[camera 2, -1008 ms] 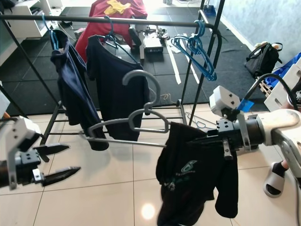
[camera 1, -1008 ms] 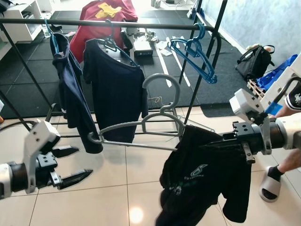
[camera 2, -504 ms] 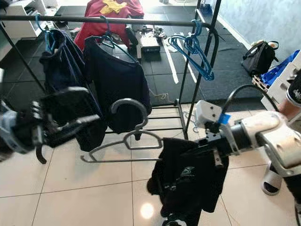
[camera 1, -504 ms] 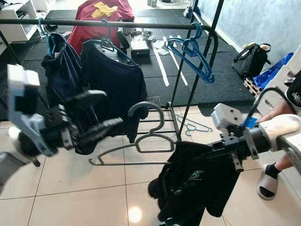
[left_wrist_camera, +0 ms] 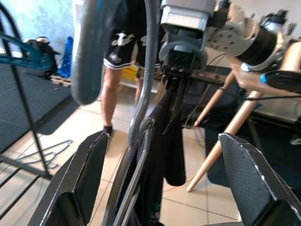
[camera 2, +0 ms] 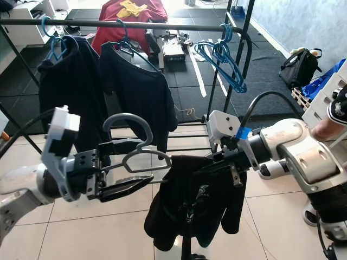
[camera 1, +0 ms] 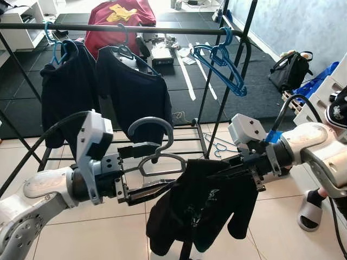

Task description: Hang hanger

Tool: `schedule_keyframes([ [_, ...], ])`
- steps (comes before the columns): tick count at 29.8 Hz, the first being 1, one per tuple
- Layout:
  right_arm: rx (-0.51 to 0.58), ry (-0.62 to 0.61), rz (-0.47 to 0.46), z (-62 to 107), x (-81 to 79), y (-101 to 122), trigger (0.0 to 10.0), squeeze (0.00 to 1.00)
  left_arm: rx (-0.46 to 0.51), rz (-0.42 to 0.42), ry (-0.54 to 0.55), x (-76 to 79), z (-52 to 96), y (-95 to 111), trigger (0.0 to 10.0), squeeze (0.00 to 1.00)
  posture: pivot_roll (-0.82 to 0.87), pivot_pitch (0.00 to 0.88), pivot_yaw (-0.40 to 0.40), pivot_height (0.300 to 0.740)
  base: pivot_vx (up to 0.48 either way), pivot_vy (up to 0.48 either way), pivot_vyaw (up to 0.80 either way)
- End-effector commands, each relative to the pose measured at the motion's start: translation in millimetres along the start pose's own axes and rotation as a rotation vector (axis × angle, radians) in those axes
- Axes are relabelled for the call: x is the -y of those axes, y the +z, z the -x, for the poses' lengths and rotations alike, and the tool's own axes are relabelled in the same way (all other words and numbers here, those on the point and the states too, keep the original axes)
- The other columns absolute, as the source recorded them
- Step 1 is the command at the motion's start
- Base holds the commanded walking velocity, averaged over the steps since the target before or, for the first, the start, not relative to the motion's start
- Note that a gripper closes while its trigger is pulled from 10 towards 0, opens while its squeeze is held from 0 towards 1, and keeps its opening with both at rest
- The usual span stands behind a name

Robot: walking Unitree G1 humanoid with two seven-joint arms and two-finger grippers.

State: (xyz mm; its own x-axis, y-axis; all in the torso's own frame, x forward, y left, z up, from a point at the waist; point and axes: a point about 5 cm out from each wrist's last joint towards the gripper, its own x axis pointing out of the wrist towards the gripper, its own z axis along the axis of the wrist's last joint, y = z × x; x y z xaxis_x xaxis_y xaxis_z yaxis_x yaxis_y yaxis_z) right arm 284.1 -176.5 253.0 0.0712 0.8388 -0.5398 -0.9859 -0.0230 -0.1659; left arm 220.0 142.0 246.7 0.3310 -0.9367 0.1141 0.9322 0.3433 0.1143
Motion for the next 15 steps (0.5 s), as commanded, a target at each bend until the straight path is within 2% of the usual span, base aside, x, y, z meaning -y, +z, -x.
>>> schedule_keyframes([
  [1, 0.008, 0.011, 0.027, -0.2, 0.5, 4, 0.0, 0.00, -0.041, -0.013, -0.005, 1.3, -0.7, -1, 10.0, 0.00, -0.14, 0.140, -0.015, 0.740, 0.000, 0.000, 0.00],
  [7, 0.022, 0.021, 0.040, -0.6, 1.2, 7, 0.0, 0.00, -0.041, -0.036, 0.057, -4.8, -6.4, -3, 10.0, 0.00, -0.14, 0.133, -0.016, 0.740, 0.000, 0.000, 0.00],
  [12, 0.023, 0.025, 0.048, -0.4, 2.3, 9, 0.0, 0.00, -0.110, -0.055, 0.072, -7.4, -6.7, -12, 10.0, 0.00, -0.15, 0.134, -0.015, 0.740, 0.000, 0.000, 0.00],
  [13, 0.024, 0.026, 0.049, -0.2, 2.4, 10, 0.0, 0.00, -0.128, -0.060, 0.069, -7.0, -5.9, -14, 8.0, 0.00, -0.15, 0.134, -0.015, 0.740, 0.000, 0.000, 0.00],
  [15, 0.023, 0.025, 0.052, 0.0, 2.6, 10, 0.0, 0.00, -0.166, -0.056, 0.051, -4.7, -4.1, -19, 0.0, 0.00, -0.15, 0.138, -0.011, 0.740, 0.000, 0.000, 0.00],
])
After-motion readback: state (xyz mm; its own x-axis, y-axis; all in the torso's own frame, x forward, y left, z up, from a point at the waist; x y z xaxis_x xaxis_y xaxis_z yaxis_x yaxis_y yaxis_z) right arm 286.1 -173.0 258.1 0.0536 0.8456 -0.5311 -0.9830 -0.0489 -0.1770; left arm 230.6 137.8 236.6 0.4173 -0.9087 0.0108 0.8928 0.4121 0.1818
